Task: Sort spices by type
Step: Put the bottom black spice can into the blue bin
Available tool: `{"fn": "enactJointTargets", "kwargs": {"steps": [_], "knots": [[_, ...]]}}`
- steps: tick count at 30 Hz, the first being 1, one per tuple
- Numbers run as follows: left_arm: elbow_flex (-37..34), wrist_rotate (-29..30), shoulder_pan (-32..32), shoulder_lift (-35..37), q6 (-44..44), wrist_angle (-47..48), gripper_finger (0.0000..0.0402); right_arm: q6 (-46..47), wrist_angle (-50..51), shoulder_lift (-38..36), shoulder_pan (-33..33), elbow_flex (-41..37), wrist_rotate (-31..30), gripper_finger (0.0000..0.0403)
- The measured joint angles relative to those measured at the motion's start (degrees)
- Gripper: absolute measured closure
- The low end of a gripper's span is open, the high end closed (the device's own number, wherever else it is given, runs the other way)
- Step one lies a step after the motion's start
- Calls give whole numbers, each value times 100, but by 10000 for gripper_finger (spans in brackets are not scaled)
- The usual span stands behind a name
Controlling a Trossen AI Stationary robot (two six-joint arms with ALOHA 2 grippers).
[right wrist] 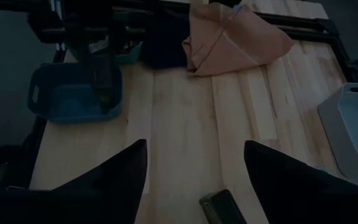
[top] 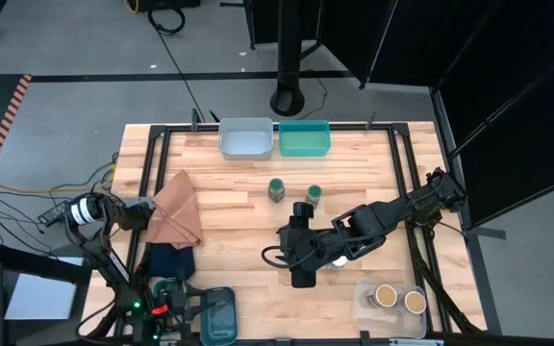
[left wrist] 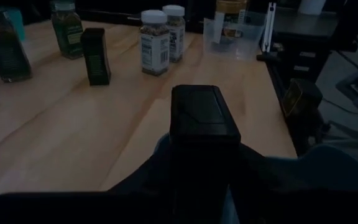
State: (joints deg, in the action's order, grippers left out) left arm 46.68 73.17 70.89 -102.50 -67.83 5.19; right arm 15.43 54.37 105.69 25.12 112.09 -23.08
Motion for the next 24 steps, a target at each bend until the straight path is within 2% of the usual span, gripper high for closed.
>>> {"fn": "enactJointTargets", "kwargs": {"steps": [9,24], "knots": [[0,-53,-17,-11,183,63,270,-13,16,0,-2,0,-1,123],[0,-31,-19,-8,223,44,167,-56,148,0,-2,0,-1,117]]}}
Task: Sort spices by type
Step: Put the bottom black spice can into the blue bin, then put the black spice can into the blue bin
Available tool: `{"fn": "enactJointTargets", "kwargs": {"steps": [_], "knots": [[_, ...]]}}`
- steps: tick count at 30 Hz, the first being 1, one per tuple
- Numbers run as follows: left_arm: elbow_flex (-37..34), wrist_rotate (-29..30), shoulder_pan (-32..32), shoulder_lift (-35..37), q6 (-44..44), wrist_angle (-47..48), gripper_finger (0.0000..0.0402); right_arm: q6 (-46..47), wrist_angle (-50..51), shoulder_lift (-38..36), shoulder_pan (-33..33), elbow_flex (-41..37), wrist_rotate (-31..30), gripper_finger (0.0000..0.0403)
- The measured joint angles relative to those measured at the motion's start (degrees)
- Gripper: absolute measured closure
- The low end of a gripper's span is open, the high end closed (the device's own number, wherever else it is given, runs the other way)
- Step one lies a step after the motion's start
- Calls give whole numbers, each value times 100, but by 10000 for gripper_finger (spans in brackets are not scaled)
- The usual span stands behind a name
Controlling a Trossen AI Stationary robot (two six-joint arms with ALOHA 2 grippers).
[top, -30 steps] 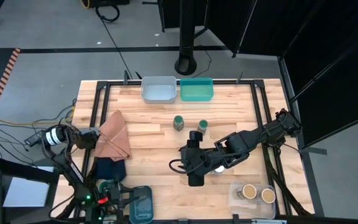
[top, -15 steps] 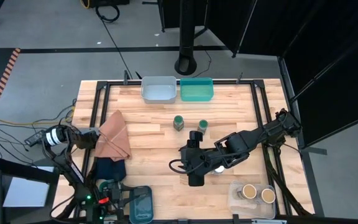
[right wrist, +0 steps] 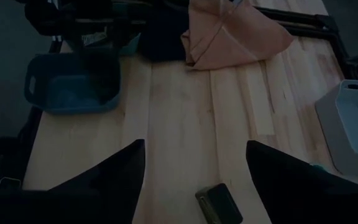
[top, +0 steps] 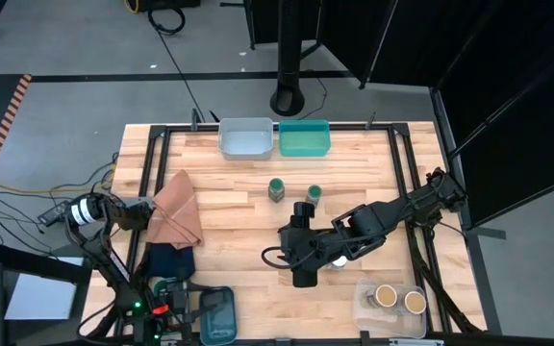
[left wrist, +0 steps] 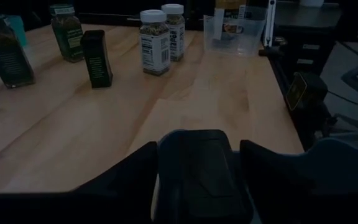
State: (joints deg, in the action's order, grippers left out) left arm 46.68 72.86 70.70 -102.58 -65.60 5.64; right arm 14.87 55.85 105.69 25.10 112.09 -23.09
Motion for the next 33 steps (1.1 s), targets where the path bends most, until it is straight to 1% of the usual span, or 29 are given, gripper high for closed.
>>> {"fn": "enactJointTargets", "kwargs": {"steps": [2,7,14,18,21,24,27,29,33], "knots": [[0,15,-1,22,0,6,159,-1,0,0,0,0,0,117],[0,320,-19,181,110,13,151,-37,0,0,0,0,-2,115],[2,338,-174,881,970,214,150,-111,-2,0,0,0,-2,116],[2,-84,-446,1479,964,842,151,-96,42,-20,2,0,0,115],[2,-313,-776,1907,1036,1316,151,33,215,-102,35,-2,-2,114],[2,-644,-1227,2219,1468,1548,151,200,399,-209,81,-2,-9,116],[2,-1189,-1773,2327,2166,1354,151,338,572,-324,145,-2,-185,115],[2,-1521,-2112,2323,2835,986,151,387,692,-412,195,-2,-352,114],[2,-1865,-2823,2312,4039,111,151,589,947,-556,290,-2,-624,112]]}}
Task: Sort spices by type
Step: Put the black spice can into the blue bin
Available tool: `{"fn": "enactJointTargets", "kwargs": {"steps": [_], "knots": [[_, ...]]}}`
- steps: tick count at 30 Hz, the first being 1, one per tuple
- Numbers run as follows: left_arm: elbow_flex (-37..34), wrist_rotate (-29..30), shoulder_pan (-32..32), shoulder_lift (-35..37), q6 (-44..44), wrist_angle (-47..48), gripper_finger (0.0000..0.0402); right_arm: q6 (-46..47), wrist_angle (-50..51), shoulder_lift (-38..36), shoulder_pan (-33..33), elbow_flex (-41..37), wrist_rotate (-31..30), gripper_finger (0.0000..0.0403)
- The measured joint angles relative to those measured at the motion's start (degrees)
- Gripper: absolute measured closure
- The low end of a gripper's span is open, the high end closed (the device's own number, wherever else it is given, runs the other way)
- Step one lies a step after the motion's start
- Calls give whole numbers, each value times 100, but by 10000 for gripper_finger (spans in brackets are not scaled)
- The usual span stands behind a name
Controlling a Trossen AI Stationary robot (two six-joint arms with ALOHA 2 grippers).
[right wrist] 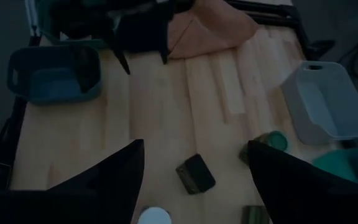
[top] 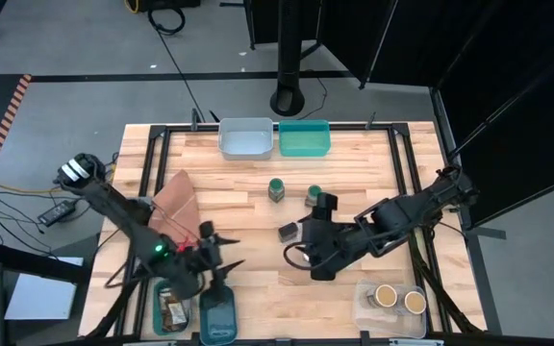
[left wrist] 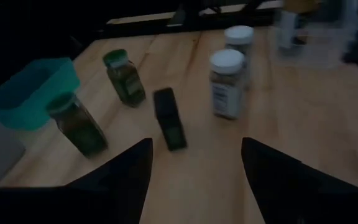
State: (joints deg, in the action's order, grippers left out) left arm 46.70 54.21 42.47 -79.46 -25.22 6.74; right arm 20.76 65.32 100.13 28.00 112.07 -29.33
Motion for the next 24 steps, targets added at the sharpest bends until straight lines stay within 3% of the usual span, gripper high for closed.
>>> {"fn": "enactJointTargets", "kwargs": {"steps": [9,16,24], "knots": [[0,-1121,-1409,-110,1112,-1069,151,323,415,-97,184,0,-324,115],[1,-2239,-2120,-519,1706,-1977,151,553,644,-95,282,0,-515,113],[649,-3058,-2735,-902,1892,-1240,151,1044,1031,-95,442,0,-651,119]]}}
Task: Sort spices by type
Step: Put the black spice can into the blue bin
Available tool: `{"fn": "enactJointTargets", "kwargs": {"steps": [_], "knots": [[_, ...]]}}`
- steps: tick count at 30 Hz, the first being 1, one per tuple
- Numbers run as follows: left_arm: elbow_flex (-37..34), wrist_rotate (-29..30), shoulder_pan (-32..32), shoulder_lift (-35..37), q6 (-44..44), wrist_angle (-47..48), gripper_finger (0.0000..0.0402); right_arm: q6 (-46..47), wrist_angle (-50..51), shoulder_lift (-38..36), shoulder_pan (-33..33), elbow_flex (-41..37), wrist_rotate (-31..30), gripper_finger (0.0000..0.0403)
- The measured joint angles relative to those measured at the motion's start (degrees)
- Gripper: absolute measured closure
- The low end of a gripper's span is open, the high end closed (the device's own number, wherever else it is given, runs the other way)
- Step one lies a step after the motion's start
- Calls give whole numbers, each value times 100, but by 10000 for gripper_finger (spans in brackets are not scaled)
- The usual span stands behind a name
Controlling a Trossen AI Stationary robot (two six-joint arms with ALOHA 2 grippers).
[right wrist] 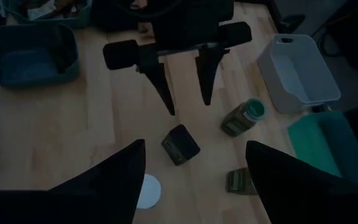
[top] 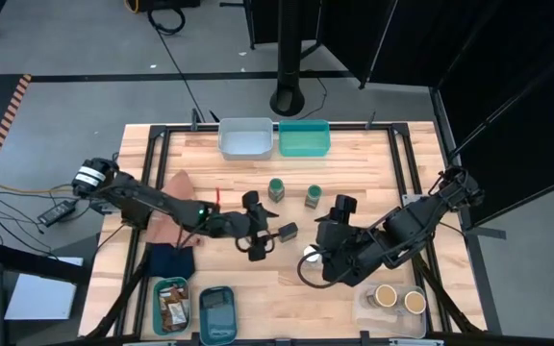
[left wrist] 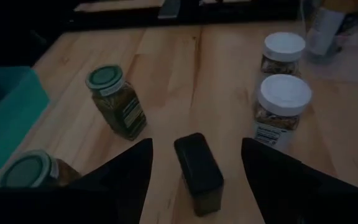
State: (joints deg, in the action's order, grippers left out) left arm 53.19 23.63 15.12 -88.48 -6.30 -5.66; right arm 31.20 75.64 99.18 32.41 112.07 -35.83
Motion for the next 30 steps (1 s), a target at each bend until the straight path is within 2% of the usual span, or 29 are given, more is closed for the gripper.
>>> {"fn": "enactJointTargets", "kwargs": {"steps": [10,14,19,23,30], "knots": [[1693,-886,-503,-747,4,2422,151,511,261,2,150,0,-83,117],[2326,-1215,-628,-1239,-68,2923,151,845,443,2,256,0,-85,119],[3005,-1267,-716,-1798,-174,3611,151,1279,701,2,413,0,-147,117],[3285,-1302,-766,-2055,-343,3941,151,1538,799,3,555,0,-346,119],[3302,-1399,-758,-2142,-459,4030,151,1732,918,4,695,0,-542,117]]}}
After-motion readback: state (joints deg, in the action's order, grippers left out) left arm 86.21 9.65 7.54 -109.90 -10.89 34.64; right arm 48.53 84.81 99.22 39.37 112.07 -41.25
